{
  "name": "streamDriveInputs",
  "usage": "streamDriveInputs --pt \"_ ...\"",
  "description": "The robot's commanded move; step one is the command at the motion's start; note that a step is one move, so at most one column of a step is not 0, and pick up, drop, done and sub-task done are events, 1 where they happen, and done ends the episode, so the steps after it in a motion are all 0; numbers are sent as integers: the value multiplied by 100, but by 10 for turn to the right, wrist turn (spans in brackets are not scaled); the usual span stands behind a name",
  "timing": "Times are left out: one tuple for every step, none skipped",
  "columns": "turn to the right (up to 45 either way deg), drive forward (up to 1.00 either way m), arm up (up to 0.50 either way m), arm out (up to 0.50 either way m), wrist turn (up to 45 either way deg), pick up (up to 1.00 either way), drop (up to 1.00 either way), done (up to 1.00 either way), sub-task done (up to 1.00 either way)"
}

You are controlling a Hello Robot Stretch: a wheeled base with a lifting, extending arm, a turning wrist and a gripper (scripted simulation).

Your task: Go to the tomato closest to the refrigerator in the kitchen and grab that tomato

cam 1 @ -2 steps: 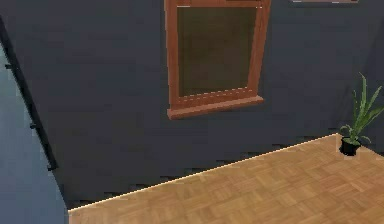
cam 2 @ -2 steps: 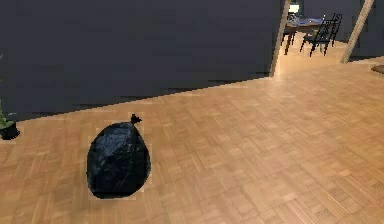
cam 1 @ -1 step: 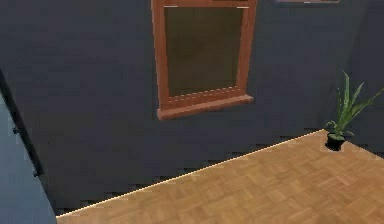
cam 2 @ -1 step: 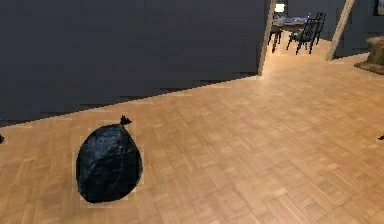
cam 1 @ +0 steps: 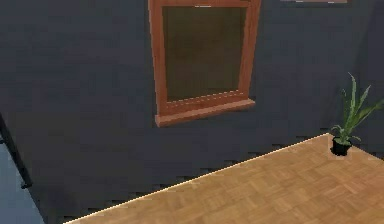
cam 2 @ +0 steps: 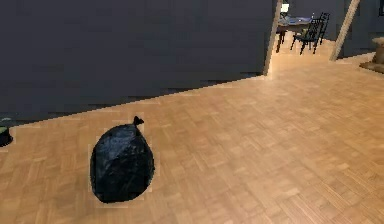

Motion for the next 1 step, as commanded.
streamDriveInputs --pt "-450 0 0 0 0 0 0 0 0"
